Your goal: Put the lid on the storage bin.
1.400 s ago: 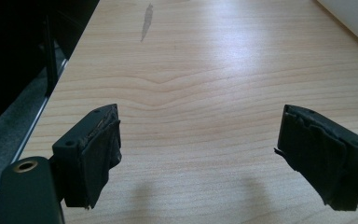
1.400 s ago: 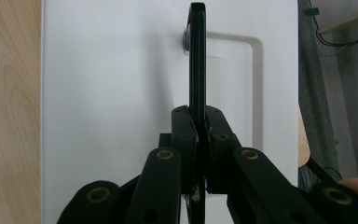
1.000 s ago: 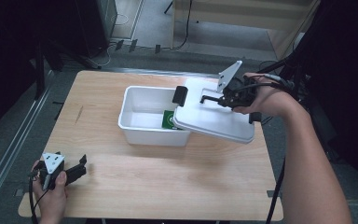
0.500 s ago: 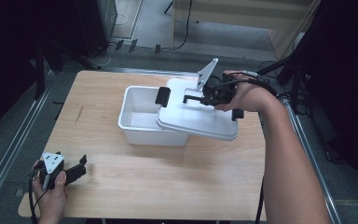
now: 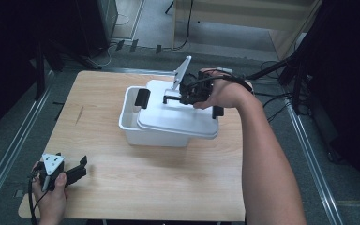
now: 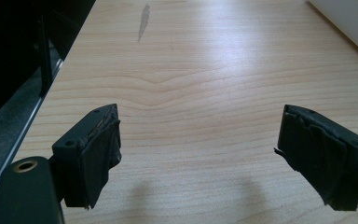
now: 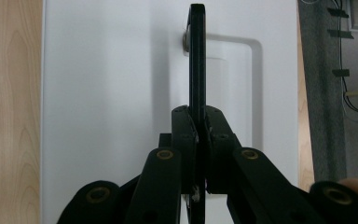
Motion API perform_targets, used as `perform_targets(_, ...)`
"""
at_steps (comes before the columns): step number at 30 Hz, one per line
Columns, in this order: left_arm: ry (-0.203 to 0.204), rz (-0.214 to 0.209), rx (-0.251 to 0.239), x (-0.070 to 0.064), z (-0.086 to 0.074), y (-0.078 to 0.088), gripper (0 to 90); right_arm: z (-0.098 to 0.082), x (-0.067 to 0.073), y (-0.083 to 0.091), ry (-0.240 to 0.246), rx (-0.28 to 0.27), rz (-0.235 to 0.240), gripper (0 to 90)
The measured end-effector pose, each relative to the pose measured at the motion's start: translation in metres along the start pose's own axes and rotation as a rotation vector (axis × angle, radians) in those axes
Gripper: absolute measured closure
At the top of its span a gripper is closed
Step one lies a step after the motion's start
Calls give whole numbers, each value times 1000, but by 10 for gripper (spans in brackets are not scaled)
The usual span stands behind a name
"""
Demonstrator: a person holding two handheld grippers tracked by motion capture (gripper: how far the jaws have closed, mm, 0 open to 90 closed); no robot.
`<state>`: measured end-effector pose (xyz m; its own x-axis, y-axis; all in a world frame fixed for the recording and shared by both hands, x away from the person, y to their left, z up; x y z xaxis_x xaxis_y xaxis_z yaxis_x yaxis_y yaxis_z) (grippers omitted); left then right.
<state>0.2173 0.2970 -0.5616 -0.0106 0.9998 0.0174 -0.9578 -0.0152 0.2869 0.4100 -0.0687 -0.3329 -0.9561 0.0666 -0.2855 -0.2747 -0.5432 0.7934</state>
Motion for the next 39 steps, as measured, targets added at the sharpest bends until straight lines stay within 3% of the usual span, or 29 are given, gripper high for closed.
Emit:
perform_targets(11, 4, -4, 0, 0, 0, 1, 136, 25, 3, -24, 49, -14, 31, 855)
perform_targets(23, 0, -5, -4, 0, 0, 1, 136, 28, -4, -42, 30, 11, 28, 855)
perform_targets(39, 6, -9, -8, 0, 0, 1, 136, 36, -14, -60, 39, 0, 33, 855)
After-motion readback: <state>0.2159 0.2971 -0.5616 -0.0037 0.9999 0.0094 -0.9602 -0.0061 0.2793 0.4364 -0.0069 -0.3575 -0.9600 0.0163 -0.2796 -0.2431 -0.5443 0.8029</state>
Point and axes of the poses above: each handheld gripper's, and its own axes: y roughly backward along the jaws, z roughly out of its top, x roughly to its left, the point moved 2 cm from there along -y, roughly forward along the jaws, and after that the axes turned 14 degrees about -x, right-handed, at the moved point
